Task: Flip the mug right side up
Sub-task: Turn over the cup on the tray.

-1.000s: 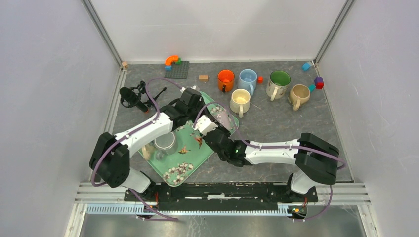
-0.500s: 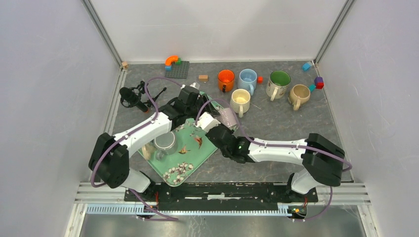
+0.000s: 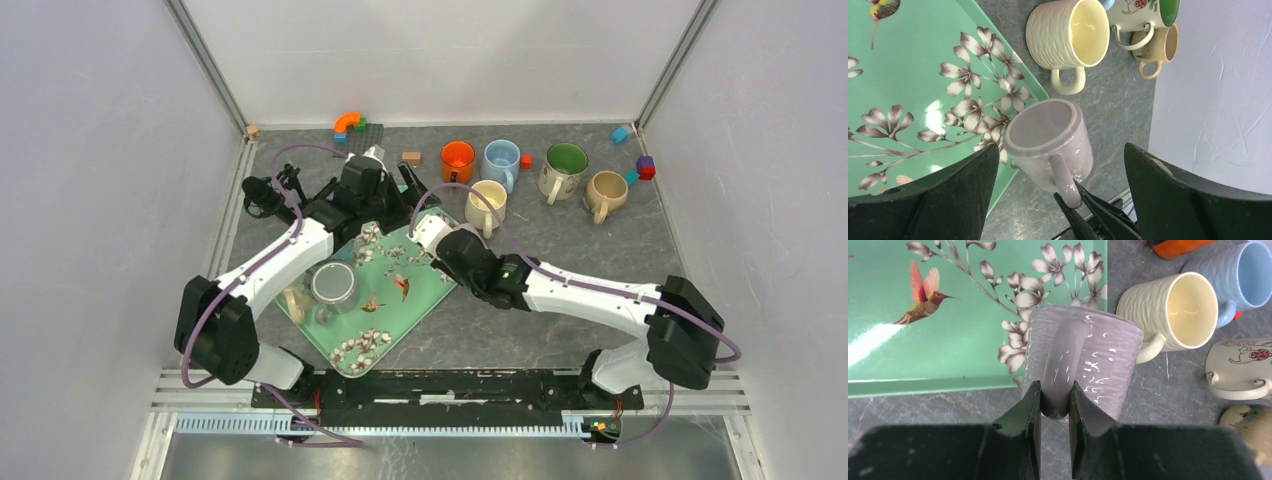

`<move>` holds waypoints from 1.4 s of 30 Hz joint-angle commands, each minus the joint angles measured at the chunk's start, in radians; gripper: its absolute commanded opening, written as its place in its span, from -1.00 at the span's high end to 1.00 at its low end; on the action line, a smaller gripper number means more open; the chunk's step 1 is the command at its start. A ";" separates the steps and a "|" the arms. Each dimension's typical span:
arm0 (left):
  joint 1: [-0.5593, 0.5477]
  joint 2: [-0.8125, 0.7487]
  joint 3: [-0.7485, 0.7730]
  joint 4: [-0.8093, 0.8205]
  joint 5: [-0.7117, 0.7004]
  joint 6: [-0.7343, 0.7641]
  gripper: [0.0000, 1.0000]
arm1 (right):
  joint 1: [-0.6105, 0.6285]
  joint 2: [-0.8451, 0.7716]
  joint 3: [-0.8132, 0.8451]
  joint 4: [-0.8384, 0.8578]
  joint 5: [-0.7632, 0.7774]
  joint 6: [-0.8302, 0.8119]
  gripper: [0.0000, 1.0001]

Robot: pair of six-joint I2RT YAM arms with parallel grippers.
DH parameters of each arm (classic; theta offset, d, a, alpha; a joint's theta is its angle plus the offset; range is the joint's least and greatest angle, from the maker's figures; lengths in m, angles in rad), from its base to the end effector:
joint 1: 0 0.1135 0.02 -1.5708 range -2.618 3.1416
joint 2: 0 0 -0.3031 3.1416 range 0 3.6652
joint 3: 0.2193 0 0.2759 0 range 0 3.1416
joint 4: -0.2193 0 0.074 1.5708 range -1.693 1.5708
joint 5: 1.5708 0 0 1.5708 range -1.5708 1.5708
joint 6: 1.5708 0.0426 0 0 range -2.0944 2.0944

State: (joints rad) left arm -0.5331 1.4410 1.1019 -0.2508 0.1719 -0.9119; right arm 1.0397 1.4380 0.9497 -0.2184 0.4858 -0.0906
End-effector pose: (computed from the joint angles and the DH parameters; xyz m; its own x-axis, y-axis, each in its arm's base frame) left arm 0.2986 -0.1847 0.3166 -0.7860 -0.4407 -0.4335 0.0027 0.6988 -0.7153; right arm 0.1847 0.2751 0.2681 -0.2748 -0.6258 -0.7300 -0.6100 0.7003 -0.3707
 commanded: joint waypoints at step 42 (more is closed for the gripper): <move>-0.050 -0.214 -0.291 0.099 0.108 0.041 -0.99 | -0.172 -0.092 0.222 -0.791 -0.291 0.176 1.00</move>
State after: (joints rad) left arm -0.5831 1.2587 0.8268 -0.1635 0.2867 -0.9035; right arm 0.8730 1.3525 1.0966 -0.9482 0.2089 0.0658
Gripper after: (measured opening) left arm 0.993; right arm 0.244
